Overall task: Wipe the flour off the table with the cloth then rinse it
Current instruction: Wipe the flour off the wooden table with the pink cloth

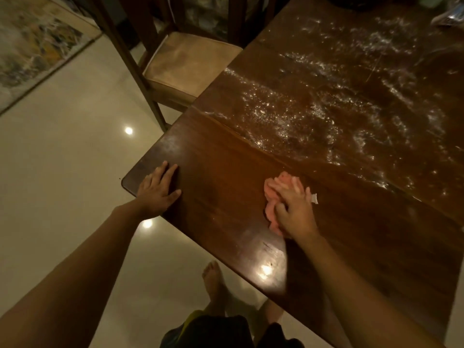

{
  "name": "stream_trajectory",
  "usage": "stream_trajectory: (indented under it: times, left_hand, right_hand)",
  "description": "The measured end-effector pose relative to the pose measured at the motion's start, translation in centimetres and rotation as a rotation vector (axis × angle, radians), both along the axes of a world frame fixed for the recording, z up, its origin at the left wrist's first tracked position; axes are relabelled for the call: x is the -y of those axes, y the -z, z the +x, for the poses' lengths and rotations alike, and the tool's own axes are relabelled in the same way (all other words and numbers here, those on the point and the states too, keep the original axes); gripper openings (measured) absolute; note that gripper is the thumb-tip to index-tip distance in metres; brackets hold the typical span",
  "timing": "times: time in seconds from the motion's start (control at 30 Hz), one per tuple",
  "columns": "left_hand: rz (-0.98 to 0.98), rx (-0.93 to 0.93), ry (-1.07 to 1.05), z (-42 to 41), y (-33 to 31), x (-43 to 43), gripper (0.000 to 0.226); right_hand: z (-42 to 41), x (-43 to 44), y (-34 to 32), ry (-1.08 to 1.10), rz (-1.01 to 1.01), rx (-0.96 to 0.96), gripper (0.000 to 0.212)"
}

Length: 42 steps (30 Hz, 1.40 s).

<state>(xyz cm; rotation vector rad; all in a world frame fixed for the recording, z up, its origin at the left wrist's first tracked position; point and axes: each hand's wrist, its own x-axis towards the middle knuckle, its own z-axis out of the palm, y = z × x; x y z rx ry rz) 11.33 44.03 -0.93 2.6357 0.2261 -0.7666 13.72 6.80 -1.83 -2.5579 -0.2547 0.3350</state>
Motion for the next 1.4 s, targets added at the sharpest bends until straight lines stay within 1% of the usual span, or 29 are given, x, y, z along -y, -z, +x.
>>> stream_trajectory:
  times: [0.03,0.07,0.1,0.17,0.23,0.27,0.3,0.33,0.37,0.47,0.5,0.53,0.57,0.6,0.67,0.7,0.77,0.83,0.9,1.0,1.03,1.07,1.1,1.17,1.23,1.3,1.33,1.37,1.4]
  left_hand:
    - [0.022,0.009,-0.010,-0.3,0.3,-0.4,0.082]
    - [0.041,0.015,-0.015,-0.6,0.5,-0.6,0.082]
    - [0.053,0.018,-0.015,-0.7,0.8,-0.6,0.083]
    - [0.065,0.023,-0.018,-0.8,1.2,-0.6,0.082]
    - [0.076,0.028,-0.024,-0.8,1.4,-0.6,0.080]
    - [0.087,0.027,-0.021,-0.8,1.5,-0.6,0.079]
    - [0.099,0.027,-0.012,-0.8,1.6,-0.6,0.077]
    - [0.105,0.026,-0.003,-0.9,1.6,-0.7,0.076]
    - [0.104,0.030,0.003,-0.8,1.7,-0.7,0.075]
    - [0.091,0.051,0.013,-1.0,1.8,-0.9,0.076]
    - [0.091,0.057,0.015,-1.0,1.8,-0.9,0.075]
    - [0.089,0.059,0.017,-1.1,1.9,-1.0,0.074]
    - [0.084,0.057,0.019,-1.1,1.9,-1.0,0.074]
    - [0.082,0.060,0.019,-1.1,2.0,-1.0,0.073]
    - [0.089,0.076,0.021,-1.1,2.0,-1.1,0.073]
    - [0.086,0.073,0.023,-1.1,2.0,-1.1,0.073]
    - [0.074,0.056,0.033,-1.0,2.0,-1.2,0.072]
    - [0.065,0.061,0.041,-1.0,1.9,-1.2,0.072]
    - [0.060,0.072,0.043,-1.0,1.9,-1.3,0.073]
    - [0.060,0.071,0.040,-1.1,1.9,-1.3,0.073]
    - [0.060,0.076,0.040,-1.1,1.9,-1.3,0.073]
    - [0.059,0.082,0.042,-1.1,1.9,-1.3,0.073]
    - [0.059,0.083,0.043,-1.2,1.9,-1.3,0.074]
    - [0.069,0.078,0.040,-1.2,1.9,-1.2,0.078]
    - [0.075,0.073,0.042,-1.1,1.9,-1.3,0.079]
    - [0.068,0.072,0.045,-1.0,1.8,-1.3,0.080]
    - [0.067,0.076,0.047,-1.0,1.8,-1.3,0.080]
    - [0.068,0.080,0.050,-1.0,1.9,-1.3,0.080]
    - [0.066,0.083,0.052,-1.0,1.9,-1.2,0.080]
  right_hand:
    - [0.4,-1.9,0.2,0.055,-0.056,0.028,0.056]
    - [0.5,-4.0,0.5,0.031,-0.115,0.074,0.057]
    - [0.3,-5.9,0.7,-0.064,-0.148,0.109,0.059]
    - [-1.1,-8.8,1.1,-0.406,-0.130,0.149,0.061]
    - [-2.2,-9.5,1.3,-0.752,-0.052,0.104,0.062]
    - [-1.7,-8.9,1.3,-0.866,-0.021,0.066,0.061]
    - [-0.8,-8.1,1.3,-0.927,-0.001,0.040,0.061]
    - [0.3,-7.4,1.5,-0.929,0.013,0.034,0.062]
    - [1.6,-7.0,1.6,-0.846,0.023,0.040,0.064]
    - [4.7,-9.1,0.6,-0.278,0.035,0.026,0.065]
    - [5.0,-10.9,0.4,-0.154,-0.005,0.048,0.063]
    - [4.8,-12.9,0.3,-0.143,-0.046,0.099,0.059]
    - [4.3,-14.5,0.4,-0.239,-0.051,0.146,0.056]
    - [3.6,-15.5,0.8,-0.409,-0.022,0.168,0.055]
    - [1.6,-15.6,1.7,-0.780,0.046,0.167,0.055]
    - [0.9,-14.7,1.8,-0.907,0.069,0.133,0.054]
    - [1.0,-12.1,1.6,-1.016,0.109,0.035,0.048]
    - [2.3,-9.8,1.0,-0.954,0.116,0.027,0.042]
    - [4.2,-8.6,1.0,-0.725,0.090,0.049,0.044]
    - [5.4,-11.4,0.6,-0.304,-0.009,0.031,0.054]
    - [5.0,-13.1,0.6,-0.223,-0.059,0.043,0.057]
    - [4.3,-14.6,0.6,-0.214,-0.109,0.081,0.060]
    - [3.4,-15.7,0.6,-0.280,-0.138,0.125,0.062]
    - [0.9,-16.1,0.9,-0.557,-0.126,0.169,0.064]
    - [-0.9,-14.4,0.9,-0.843,-0.111,0.147,0.061]
    - [-0.2,-11.6,0.7,-1.028,-0.080,0.125,0.056]
    - [0.8,-10.2,0.7,-1.065,-0.070,0.131,0.055]
    - [2.0,-9.0,0.8,-1.042,-0.064,0.139,0.056]
    - [3.6,-8.0,1.0,-0.946,-0.059,0.139,0.059]
